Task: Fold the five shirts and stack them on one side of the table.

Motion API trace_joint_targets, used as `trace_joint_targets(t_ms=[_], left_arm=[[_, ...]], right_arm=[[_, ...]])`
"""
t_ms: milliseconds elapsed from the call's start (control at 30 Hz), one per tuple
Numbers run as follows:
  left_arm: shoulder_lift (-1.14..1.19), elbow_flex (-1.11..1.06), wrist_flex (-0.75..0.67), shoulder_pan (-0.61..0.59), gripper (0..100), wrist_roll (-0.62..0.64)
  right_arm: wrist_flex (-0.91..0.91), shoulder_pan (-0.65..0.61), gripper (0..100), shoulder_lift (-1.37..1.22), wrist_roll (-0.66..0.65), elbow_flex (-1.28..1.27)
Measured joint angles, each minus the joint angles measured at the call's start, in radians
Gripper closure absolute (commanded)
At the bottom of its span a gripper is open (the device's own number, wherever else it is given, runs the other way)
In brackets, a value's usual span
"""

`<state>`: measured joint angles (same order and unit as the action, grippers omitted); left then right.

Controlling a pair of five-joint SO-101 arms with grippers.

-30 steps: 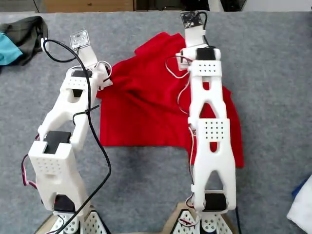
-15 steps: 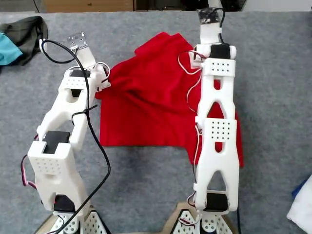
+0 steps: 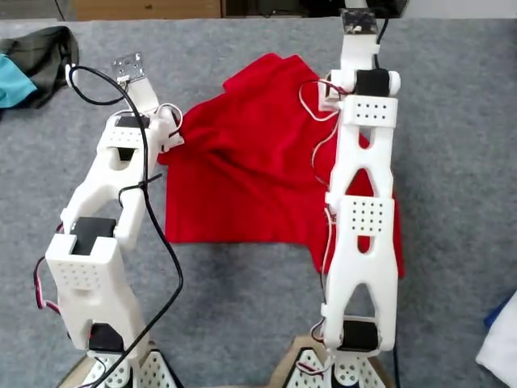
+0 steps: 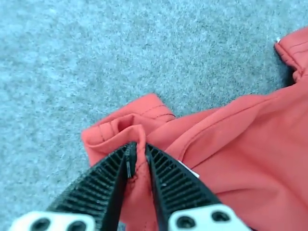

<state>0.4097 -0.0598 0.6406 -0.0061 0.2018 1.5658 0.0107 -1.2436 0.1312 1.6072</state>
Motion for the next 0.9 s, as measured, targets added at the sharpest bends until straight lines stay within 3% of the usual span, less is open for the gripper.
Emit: trace_joint_targets(t_ms=[167,467,700,900], left_arm=[[0.000,0.000,0.000,0.000,98,0.000],[0.000,0.000,0.000,0.000,98,0.000],[0.000,0.000,0.000,0.000,98,0.000],[0.000,0.000,0.000,0.000,98,0.000]], right_arm=[[0.000,-0.025,83.1,0.000,0.048,0.000],[-0.100,-0.112,83.1,-0.121,0.238,0.002],[-0.180,-0.114,83.2,-0.212,0.250,0.005],[-0.160,-0.109,99.6,-0.216,0.252,0.006]])
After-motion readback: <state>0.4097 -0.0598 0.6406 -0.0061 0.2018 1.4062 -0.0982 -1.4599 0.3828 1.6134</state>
